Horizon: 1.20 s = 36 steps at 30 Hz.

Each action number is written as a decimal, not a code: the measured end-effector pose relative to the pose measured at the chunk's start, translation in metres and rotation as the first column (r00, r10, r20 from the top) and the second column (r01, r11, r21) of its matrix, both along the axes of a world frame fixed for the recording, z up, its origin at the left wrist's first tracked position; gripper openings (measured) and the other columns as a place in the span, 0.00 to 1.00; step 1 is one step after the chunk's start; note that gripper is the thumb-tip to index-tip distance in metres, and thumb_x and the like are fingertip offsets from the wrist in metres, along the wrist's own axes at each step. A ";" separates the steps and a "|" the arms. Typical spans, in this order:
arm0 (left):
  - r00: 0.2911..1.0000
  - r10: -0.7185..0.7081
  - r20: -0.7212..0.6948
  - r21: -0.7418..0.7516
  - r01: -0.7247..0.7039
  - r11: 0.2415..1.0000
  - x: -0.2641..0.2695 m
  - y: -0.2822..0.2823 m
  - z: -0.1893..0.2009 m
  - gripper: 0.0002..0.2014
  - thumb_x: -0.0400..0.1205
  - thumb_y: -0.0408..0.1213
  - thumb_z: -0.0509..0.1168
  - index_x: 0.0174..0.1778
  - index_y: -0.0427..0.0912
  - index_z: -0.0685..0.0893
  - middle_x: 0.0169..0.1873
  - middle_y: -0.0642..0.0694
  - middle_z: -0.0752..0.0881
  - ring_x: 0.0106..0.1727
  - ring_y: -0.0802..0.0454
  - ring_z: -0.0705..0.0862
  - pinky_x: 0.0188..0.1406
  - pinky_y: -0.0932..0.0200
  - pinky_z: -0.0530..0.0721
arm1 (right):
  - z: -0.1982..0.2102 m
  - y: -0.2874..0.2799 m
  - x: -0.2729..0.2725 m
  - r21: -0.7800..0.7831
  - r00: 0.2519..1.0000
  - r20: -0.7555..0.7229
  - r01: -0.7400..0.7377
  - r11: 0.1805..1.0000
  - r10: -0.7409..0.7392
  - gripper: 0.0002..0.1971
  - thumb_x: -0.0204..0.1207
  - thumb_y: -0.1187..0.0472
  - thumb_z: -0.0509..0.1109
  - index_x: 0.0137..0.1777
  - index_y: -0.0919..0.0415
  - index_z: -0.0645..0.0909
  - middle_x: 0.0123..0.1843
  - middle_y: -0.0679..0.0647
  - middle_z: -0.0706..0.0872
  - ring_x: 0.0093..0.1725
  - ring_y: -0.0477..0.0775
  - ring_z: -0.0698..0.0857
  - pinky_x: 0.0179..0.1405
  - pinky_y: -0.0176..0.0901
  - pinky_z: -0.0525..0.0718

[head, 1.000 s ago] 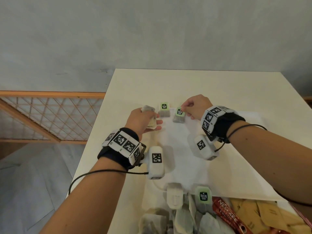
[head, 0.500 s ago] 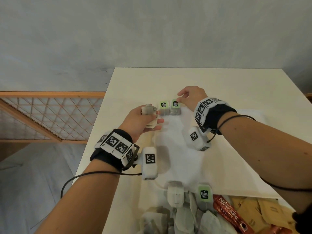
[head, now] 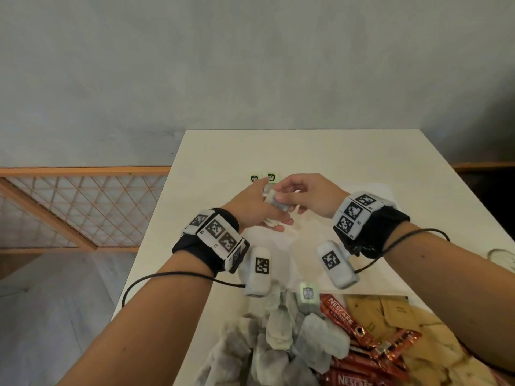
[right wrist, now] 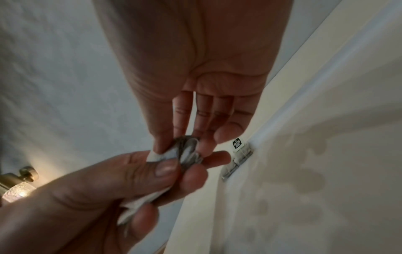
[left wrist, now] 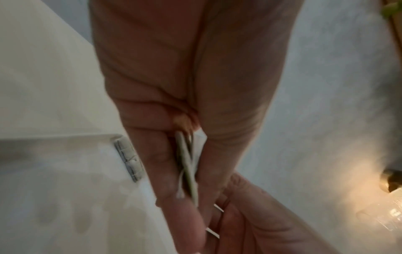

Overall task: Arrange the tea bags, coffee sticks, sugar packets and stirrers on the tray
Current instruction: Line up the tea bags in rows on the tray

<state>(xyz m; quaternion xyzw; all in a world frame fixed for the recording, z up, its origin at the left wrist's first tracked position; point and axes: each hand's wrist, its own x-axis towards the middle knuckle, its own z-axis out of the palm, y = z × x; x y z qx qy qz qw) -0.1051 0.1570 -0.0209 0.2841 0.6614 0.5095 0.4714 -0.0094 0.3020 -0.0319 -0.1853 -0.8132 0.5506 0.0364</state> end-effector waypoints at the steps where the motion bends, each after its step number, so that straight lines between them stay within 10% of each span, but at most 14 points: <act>1: 0.999 0.020 -0.036 0.010 -0.019 1.000 0.003 -0.001 0.003 0.29 0.71 0.17 0.75 0.62 0.42 0.73 0.49 0.43 0.87 0.45 0.48 0.90 0.39 0.50 0.92 | 0.002 -0.002 0.006 -0.011 1.000 -0.018 0.012 1.000 -0.012 0.07 0.76 0.59 0.76 0.52 0.50 0.86 0.44 0.51 0.88 0.37 0.46 0.85 0.34 0.35 0.83; 8: 0.983 0.182 -0.018 0.063 -0.180 0.982 0.017 -0.009 0.003 0.22 0.73 0.23 0.76 0.63 0.33 0.83 0.60 0.34 0.87 0.49 0.49 0.89 0.45 0.60 0.90 | 0.009 -0.014 0.033 -0.285 0.984 -0.068 0.138 0.949 -0.164 0.06 0.80 0.66 0.70 0.55 0.58 0.80 0.38 0.60 0.86 0.31 0.55 0.88 0.36 0.45 0.90; 15: 0.981 0.183 0.067 0.097 -0.189 0.977 0.036 -0.013 -0.002 0.07 0.84 0.30 0.67 0.55 0.42 0.85 0.43 0.48 0.87 0.42 0.58 0.85 0.40 0.66 0.85 | 0.010 -0.025 0.039 -0.377 0.966 -0.008 0.236 0.896 -0.258 0.04 0.84 0.61 0.65 0.51 0.61 0.72 0.36 0.63 0.89 0.31 0.57 0.91 0.34 0.44 0.89; 24: 0.921 0.391 0.010 -0.005 -0.390 0.921 0.034 -0.005 -0.005 0.10 0.83 0.28 0.66 0.59 0.34 0.84 0.38 0.44 0.85 0.33 0.56 0.85 0.26 0.64 0.85 | 0.000 -0.012 0.042 0.015 0.882 -0.132 0.458 0.889 -0.452 0.09 0.76 0.61 0.73 0.39 0.57 0.75 0.44 0.58 0.87 0.41 0.56 0.88 0.45 0.54 0.90; 36: 0.914 0.404 -0.040 0.027 -0.403 0.915 0.025 0.013 -0.011 0.09 0.84 0.35 0.67 0.49 0.32 0.88 0.31 0.43 0.85 0.32 0.53 0.85 0.30 0.62 0.87 | -0.011 -0.025 0.039 0.307 0.972 -0.176 0.202 0.930 -0.153 0.05 0.78 0.57 0.72 0.46 0.52 0.89 0.51 0.44 0.86 0.54 0.44 0.83 0.54 0.39 0.78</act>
